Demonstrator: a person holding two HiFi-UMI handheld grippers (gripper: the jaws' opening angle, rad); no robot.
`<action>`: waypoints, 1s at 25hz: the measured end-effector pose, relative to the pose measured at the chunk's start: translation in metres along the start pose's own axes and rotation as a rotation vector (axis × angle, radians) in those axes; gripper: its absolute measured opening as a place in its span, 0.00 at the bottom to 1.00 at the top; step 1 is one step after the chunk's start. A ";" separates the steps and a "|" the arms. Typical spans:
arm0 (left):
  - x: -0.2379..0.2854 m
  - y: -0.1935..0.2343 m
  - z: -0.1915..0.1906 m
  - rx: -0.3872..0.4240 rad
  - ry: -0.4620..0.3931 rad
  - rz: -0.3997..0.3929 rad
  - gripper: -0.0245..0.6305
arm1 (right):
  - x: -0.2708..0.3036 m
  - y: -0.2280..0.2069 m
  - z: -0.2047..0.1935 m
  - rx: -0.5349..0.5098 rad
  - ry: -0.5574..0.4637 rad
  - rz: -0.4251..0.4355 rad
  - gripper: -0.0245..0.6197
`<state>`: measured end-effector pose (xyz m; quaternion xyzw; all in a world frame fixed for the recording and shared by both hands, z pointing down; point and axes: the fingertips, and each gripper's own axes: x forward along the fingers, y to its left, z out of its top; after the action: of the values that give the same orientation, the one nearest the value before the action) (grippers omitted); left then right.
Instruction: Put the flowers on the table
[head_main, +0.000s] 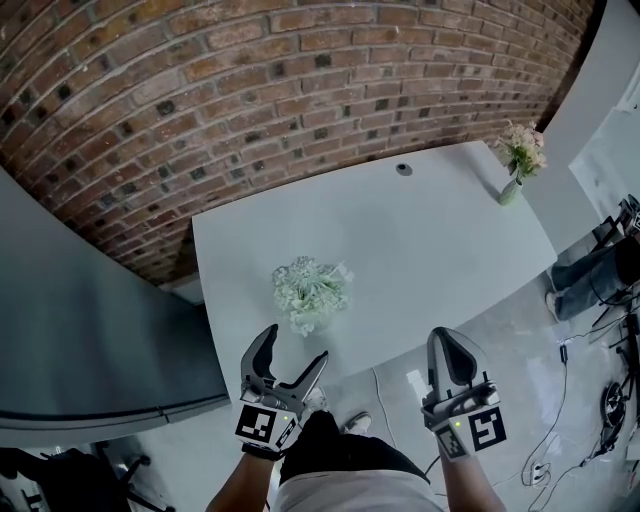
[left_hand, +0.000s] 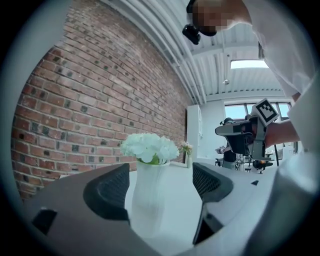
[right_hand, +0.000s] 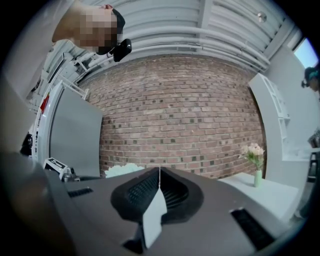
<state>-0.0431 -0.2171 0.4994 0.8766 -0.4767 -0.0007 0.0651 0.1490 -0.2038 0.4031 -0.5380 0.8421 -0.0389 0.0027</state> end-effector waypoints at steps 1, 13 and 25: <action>-0.003 -0.002 0.003 -0.001 -0.004 0.007 0.65 | -0.003 0.000 0.003 -0.005 -0.005 0.001 0.07; -0.043 -0.016 0.042 0.047 -0.040 0.106 0.33 | -0.041 0.008 0.036 -0.033 -0.075 0.015 0.07; -0.078 -0.043 0.053 0.054 -0.054 0.159 0.15 | -0.080 0.012 0.035 -0.010 -0.090 0.032 0.07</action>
<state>-0.0529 -0.1344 0.4368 0.8372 -0.5462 -0.0062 0.0283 0.1735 -0.1282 0.3645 -0.5258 0.8497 -0.0104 0.0385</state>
